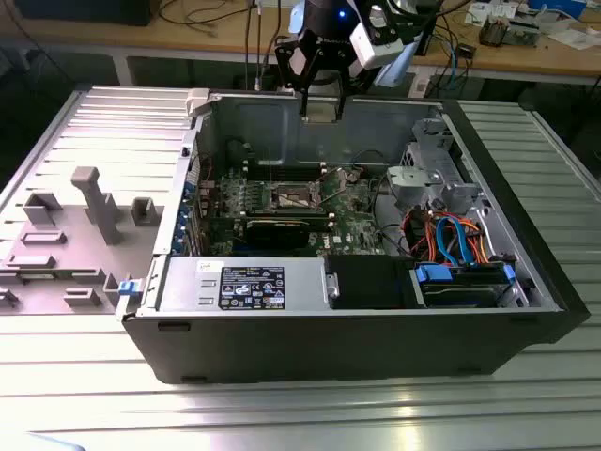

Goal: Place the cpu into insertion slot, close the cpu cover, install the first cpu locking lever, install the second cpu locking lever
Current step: 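Place the cpu into insertion slot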

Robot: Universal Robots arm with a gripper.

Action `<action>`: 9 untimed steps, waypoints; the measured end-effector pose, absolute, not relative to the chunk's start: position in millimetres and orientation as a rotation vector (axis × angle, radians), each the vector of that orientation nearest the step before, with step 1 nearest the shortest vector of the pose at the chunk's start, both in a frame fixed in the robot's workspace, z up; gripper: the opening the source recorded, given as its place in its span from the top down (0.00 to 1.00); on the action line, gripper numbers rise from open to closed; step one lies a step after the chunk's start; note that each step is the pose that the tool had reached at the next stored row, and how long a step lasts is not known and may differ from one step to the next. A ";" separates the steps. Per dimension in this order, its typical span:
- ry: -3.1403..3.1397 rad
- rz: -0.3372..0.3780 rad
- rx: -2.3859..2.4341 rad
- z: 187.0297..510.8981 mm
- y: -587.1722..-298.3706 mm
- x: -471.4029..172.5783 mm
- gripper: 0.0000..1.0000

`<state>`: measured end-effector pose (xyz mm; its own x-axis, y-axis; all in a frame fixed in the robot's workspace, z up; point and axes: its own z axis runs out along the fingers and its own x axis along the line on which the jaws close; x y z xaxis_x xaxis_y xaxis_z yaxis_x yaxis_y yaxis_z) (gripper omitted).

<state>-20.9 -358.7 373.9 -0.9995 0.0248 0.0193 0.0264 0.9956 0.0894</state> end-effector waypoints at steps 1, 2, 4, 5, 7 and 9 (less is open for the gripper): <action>-3.120 -0.140 -0.040 373.9 -358.7 -20.9 0.46; -3.120 -0.140 -0.040 374.0 -358.9 -20.9 0.46; -3.120 -0.140 -0.040 373.9 -359.5 -20.9 0.46; -3.120 -0.140 -0.040 374.0 -360.1 -20.9 0.46; -3.120 -0.140 -0.040 373.9 -362.1 -20.9 0.46; -3.120 -0.140 -0.040 373.9 -362.8 -20.9 0.46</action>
<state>-20.9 -362.8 373.9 -0.9995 0.0248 0.0193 0.0265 0.9956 0.0893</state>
